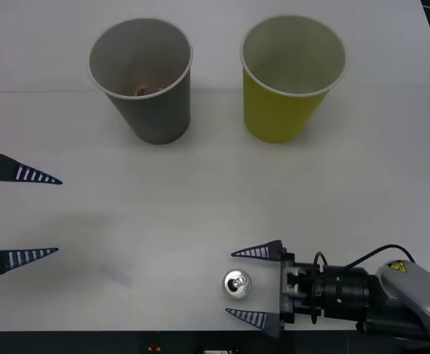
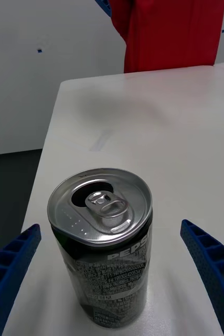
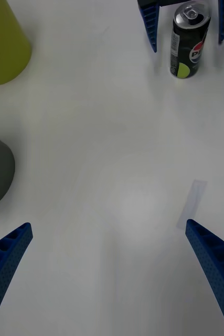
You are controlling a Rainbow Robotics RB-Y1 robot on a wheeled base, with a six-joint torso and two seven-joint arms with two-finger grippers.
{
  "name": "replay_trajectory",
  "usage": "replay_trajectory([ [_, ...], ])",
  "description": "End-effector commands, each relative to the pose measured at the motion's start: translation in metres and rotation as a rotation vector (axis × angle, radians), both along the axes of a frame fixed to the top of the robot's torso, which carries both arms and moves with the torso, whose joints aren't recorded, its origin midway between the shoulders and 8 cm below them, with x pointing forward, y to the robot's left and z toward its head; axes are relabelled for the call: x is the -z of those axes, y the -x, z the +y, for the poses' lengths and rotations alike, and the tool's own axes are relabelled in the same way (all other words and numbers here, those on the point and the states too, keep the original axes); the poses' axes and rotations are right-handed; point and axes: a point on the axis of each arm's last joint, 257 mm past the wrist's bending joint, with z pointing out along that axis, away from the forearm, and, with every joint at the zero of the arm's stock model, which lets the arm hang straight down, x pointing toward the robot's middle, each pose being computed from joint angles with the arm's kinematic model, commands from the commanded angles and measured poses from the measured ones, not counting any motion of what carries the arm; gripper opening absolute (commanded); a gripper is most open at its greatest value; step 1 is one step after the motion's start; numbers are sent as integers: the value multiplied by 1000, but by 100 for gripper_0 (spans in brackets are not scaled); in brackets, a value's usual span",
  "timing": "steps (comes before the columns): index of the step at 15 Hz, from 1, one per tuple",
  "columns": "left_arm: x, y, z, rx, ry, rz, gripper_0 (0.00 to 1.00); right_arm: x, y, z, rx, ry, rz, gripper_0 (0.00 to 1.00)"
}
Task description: Put the can into the green bin and the plastic bottle into the gray bin
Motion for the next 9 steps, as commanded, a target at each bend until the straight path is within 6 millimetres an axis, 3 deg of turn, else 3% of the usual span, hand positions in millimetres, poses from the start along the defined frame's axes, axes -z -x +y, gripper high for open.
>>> replay_trajectory([
  [1,0,0,0,0,0,0,100,0,0,1,0,0,-4,0],
  [9,0,0,0,0,0,0,100,-3,-1,1,1,-11,9,0],
])
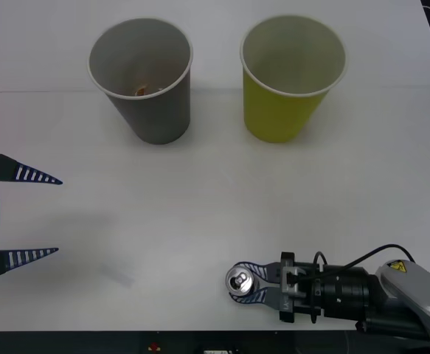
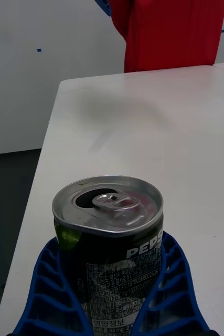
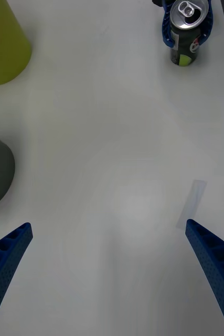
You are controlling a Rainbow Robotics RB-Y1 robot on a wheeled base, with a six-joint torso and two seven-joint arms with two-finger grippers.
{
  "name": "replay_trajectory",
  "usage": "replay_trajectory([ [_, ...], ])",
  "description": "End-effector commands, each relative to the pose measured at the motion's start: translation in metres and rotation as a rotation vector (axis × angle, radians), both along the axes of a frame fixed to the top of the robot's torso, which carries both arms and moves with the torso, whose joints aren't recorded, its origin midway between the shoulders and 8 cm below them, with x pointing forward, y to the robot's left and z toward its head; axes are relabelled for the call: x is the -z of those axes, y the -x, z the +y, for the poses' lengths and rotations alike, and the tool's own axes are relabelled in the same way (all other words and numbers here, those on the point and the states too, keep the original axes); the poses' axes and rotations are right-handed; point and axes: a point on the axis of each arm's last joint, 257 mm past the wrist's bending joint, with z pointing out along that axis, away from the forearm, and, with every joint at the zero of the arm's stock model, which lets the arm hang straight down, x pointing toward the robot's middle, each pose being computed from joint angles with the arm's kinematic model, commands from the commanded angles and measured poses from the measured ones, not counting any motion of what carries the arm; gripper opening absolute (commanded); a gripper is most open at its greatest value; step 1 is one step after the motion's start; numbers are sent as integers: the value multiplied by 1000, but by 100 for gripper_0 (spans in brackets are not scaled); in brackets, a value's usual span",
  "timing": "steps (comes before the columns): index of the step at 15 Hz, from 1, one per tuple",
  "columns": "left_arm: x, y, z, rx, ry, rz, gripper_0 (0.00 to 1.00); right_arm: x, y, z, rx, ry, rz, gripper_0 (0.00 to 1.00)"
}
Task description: Put the can into the green bin and the plastic bottle into the gray bin
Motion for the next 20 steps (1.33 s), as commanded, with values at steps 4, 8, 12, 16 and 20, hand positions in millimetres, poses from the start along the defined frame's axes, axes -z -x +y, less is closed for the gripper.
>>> replay_trajectory([
  [4,0,0,0,0,0,0,100,-16,-9,-10,17,-30,27,0],
  [8,0,0,0,0,0,0,100,-41,-14,-30,30,21,86,0],
  [12,0,0,0,0,0,0,100,-78,-18,-51,84,104,137,0],
  [16,0,0,0,0,0,0,100,-107,-23,-59,159,154,202,0],
  [20,0,0,0,0,0,0,100,-135,-30,-62,244,167,272,0],
])
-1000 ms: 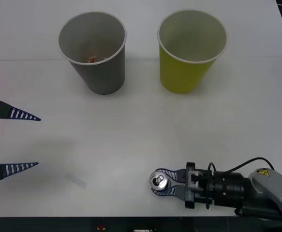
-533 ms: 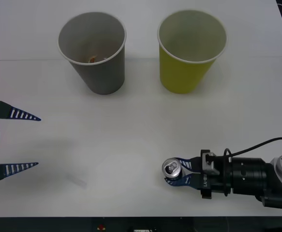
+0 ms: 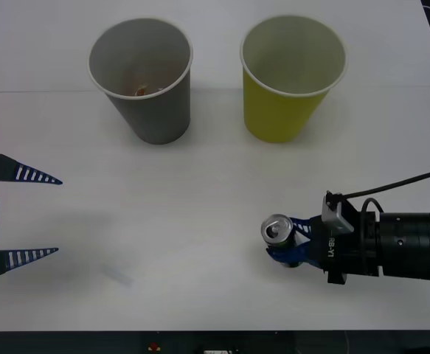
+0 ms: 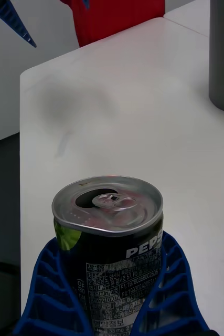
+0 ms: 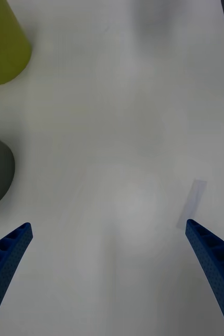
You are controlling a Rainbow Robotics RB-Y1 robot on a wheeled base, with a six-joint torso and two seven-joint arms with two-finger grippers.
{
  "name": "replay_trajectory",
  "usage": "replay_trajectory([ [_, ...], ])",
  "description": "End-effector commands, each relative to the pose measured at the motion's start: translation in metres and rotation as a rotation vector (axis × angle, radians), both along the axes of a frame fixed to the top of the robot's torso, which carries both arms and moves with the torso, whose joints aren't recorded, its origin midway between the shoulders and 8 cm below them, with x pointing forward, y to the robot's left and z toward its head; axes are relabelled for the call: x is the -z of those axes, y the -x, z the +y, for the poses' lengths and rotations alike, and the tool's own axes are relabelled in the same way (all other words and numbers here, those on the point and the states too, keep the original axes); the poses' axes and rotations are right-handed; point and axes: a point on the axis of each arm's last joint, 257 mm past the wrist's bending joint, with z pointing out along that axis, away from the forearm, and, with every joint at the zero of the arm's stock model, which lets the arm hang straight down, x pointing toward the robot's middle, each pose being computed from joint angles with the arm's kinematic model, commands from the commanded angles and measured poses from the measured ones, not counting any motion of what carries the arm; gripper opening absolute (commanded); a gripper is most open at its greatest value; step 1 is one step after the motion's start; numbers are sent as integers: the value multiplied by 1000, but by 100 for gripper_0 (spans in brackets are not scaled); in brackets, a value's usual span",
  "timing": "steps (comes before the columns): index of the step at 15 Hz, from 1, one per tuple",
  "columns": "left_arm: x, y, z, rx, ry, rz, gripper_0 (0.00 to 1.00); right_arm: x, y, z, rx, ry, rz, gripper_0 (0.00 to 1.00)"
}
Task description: Put the can into the green bin and the plastic bottle into the gray bin
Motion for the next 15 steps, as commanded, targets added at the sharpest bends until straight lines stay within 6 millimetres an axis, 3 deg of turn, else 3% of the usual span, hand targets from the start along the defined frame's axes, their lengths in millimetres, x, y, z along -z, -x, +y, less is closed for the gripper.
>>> replay_trajectory([
  [1,0,0,0,0,0,0,100,-19,-5,-2,68,3,45,0],
  [9,0,0,0,0,0,0,100,-91,-12,-32,341,-22,218,0],
  [15,0,0,0,0,0,0,100,-139,-31,-60,472,-45,147,0],
])
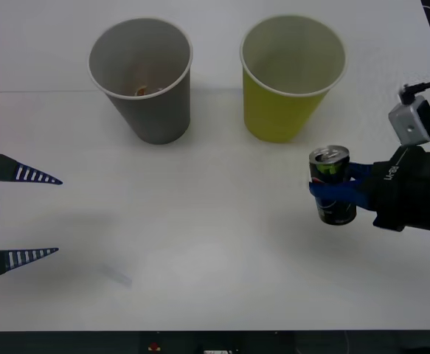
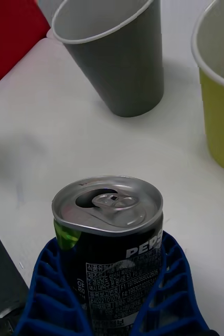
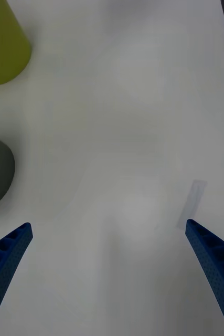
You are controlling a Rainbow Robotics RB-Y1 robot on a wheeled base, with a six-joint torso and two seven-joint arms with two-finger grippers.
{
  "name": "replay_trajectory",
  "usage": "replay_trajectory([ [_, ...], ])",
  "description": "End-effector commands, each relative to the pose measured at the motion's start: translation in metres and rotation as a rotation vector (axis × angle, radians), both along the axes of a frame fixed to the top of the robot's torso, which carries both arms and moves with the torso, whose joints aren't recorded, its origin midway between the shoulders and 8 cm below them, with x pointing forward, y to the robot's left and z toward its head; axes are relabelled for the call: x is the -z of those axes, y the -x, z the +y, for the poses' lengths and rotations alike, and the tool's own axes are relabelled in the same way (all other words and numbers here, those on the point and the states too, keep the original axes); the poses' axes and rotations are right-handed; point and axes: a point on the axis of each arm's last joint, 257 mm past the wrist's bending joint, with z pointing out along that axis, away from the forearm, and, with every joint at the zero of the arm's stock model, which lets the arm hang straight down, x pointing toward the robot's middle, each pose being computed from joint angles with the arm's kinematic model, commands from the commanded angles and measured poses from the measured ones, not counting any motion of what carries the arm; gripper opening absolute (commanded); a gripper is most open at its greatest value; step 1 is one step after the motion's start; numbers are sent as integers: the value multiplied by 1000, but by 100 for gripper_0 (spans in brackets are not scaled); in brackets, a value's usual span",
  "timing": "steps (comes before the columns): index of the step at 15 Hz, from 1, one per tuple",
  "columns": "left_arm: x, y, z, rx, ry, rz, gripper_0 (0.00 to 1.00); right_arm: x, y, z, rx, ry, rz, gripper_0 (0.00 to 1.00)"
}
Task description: Put the can into the green bin and the plastic bottle into the gray bin
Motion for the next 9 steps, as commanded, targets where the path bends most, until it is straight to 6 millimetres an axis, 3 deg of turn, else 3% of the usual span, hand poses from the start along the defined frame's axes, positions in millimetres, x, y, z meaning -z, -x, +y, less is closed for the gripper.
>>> replay_trajectory([
  [1,0,0,0,0,0,0,100,-19,-14,-11,27,13,-53,0],
  [5,0,0,0,0,0,0,100,-42,-34,-34,43,137,-96,0],
  [9,0,0,0,0,0,0,100,-64,-57,-40,47,210,-134,0],
])
